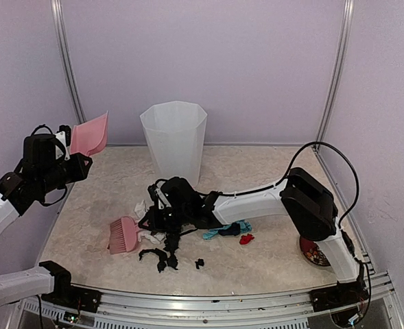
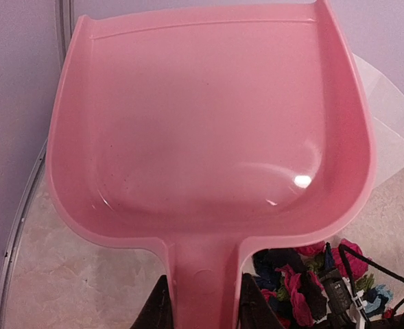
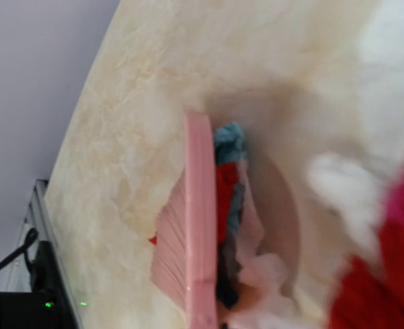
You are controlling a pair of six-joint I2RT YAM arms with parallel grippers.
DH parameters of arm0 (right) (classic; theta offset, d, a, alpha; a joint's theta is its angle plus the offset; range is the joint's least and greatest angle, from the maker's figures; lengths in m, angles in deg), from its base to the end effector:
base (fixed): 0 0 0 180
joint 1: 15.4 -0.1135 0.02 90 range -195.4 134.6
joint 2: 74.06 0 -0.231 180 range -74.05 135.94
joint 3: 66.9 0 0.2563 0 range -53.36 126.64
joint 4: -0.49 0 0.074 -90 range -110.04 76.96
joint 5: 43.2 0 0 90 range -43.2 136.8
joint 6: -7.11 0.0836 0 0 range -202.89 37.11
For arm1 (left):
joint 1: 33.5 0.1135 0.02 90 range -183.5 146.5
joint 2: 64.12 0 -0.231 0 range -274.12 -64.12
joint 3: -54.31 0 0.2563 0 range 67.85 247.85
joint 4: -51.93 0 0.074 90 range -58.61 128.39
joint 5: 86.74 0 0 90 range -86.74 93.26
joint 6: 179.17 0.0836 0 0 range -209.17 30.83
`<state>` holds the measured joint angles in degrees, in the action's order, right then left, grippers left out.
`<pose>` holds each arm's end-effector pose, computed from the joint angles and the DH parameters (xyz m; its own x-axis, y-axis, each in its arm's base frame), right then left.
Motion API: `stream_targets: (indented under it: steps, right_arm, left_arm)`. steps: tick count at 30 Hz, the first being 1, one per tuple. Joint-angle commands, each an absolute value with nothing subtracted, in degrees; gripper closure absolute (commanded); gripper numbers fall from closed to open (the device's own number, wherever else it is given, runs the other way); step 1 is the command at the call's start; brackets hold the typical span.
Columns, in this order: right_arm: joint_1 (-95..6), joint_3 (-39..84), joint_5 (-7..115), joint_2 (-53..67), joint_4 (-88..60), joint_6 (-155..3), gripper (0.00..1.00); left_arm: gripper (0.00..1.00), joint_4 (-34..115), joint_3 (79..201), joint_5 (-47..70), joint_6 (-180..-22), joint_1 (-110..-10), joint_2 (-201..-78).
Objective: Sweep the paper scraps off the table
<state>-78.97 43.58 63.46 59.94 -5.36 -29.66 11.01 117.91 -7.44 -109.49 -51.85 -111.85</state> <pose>0.2232 0.5030 0.1018 -0.9070 -0.1005 -0.4090 -0.4052 0.4731 0.7823 0.2447 -0.0648 0.2884 -0.4289 -0.2173 -0.8769 0.0008 0.9706 -0.2409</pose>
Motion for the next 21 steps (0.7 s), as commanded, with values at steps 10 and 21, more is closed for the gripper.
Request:
stream_targets:
  steps: [10,21]
  right_arm:
    - [-72.7,15.9,46.9,37.7,-9.3,-33.3,1.00]
    - [-65.7,1.8,37.8,20.5,-16.9,-36.4,1.00]
  left_arm:
    - [1.00,13.5,117.2,-5.7,-109.2,-51.7,-111.2]
    - [1.00,13.2,117.3,-7.2,-109.3,-52.4,-111.9]
